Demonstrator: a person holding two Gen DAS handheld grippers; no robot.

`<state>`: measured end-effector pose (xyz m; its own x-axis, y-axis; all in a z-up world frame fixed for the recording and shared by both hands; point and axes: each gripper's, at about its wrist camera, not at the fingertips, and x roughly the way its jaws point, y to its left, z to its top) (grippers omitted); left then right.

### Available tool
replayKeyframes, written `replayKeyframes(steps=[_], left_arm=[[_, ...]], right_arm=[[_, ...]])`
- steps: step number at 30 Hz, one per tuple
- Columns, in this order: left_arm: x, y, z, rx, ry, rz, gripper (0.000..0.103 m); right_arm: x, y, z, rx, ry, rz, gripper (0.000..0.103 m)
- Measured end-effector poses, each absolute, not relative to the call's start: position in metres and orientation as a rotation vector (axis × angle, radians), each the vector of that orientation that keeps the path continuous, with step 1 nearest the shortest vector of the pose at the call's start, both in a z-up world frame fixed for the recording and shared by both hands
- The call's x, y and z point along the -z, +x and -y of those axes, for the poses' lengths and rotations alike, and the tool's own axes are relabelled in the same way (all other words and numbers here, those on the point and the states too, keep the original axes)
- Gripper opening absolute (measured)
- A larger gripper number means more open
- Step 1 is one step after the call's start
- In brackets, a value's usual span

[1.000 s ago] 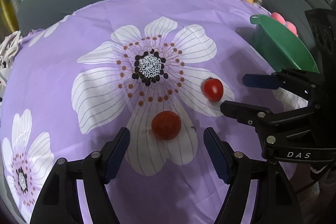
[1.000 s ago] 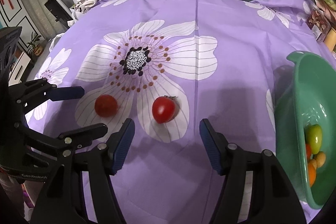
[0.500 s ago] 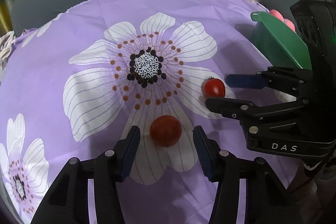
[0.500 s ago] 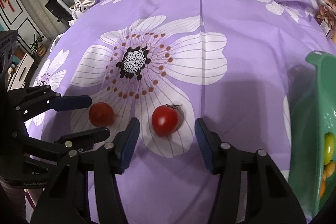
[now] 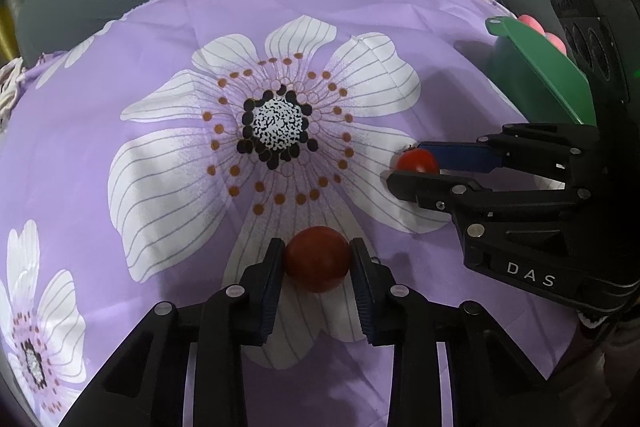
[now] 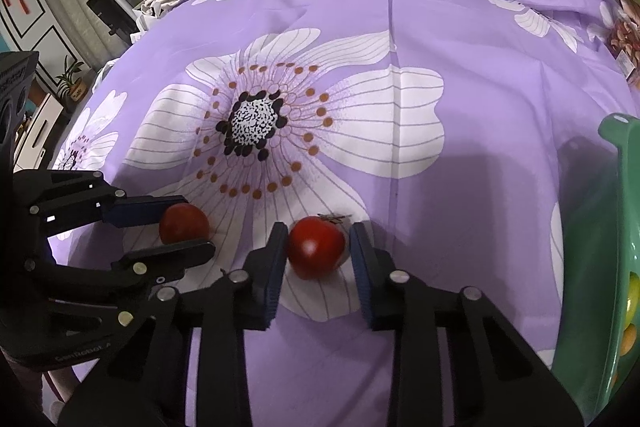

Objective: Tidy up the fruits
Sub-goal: 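Grasp one red tomato with the left gripper while the right gripper grasps the other, then carry the tomato with the left gripper while the right gripper carries its tomato to the bowl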

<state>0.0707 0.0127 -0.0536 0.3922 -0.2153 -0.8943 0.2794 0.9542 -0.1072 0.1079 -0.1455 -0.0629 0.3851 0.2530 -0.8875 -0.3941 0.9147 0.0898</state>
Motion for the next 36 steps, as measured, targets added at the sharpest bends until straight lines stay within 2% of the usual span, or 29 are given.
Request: replayKeyframes(steps=[10, 36], left_arm=[[0.051, 0.068, -0.016, 0.317, 0.036, -1.121, 0.032], [0.001, 0.034, 0.003, 0.325, 0.044, -1.027, 0.032]], right_arm=[[0.056, 0.102, 0.145, -0.416, -0.146, -1.083, 0.028], [-0.003, 0.043, 0.167, -0.394, -0.132, -0.924, 0.028]])
